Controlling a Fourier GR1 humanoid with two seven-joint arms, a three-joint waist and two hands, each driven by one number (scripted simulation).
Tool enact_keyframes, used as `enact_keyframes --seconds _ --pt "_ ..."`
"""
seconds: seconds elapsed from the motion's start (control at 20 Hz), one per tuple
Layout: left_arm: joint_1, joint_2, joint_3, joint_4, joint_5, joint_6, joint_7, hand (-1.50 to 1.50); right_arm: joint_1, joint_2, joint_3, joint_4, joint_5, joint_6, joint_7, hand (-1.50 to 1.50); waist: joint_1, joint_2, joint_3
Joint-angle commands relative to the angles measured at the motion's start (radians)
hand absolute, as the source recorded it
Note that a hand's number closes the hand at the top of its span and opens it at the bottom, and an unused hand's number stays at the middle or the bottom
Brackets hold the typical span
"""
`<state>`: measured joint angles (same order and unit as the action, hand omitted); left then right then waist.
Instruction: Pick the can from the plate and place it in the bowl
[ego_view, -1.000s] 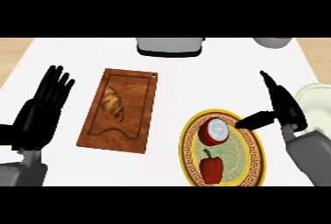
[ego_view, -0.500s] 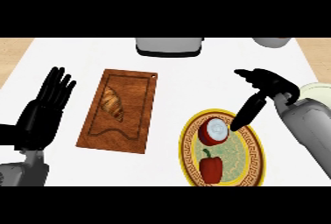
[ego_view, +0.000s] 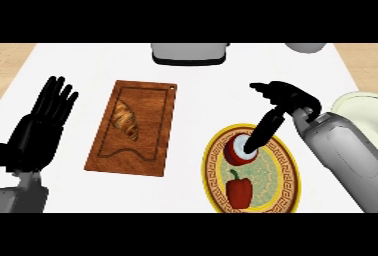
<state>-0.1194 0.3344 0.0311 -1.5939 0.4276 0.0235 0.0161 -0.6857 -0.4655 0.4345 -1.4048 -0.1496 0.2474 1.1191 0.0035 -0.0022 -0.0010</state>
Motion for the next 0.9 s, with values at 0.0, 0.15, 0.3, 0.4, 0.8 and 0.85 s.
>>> enact_keyframes --seconds 0.0,0.15,0.3,0.4,0.8,0.85 --pt "0.023 0.0 0.029 0.063 0.004 -0.066 -0.068 0.0 0.061 0.028 0.021 -0.076 0.026 -0.015 0.15 -1.5 -0.008 0.0 0.0" --pt "0.029 -0.02 0.007 -0.014 -0.021 -0.01 -0.019 0.0 0.116 0.004 0.045 -0.16 0.044 -0.023 0.181 -1.5 -0.011 -0.003 0.0" --pt "0.008 -0.028 0.011 0.001 -0.023 -0.007 -0.008 0.0 0.135 -0.003 0.072 -0.202 0.138 -0.059 0.163 -1.5 -0.011 -0.002 0.0" --pt "0.011 -0.015 0.029 0.037 -0.011 -0.056 -0.026 0.0 0.103 0.079 0.085 -0.091 0.229 -0.112 0.099 -1.5 0.0 0.002 0.001" --pt "0.057 -0.07 0.012 -0.014 -0.069 -0.036 -0.034 0.0 0.213 0.11 0.064 -0.066 0.369 -0.089 -0.038 -1.5 0.002 0.002 0.001" --pt "-0.004 -0.071 0.024 -0.007 -0.051 -0.033 0.011 0.0 0.195 0.118 0.013 -0.091 0.349 -0.034 -0.003 -1.5 -0.001 0.002 0.001"
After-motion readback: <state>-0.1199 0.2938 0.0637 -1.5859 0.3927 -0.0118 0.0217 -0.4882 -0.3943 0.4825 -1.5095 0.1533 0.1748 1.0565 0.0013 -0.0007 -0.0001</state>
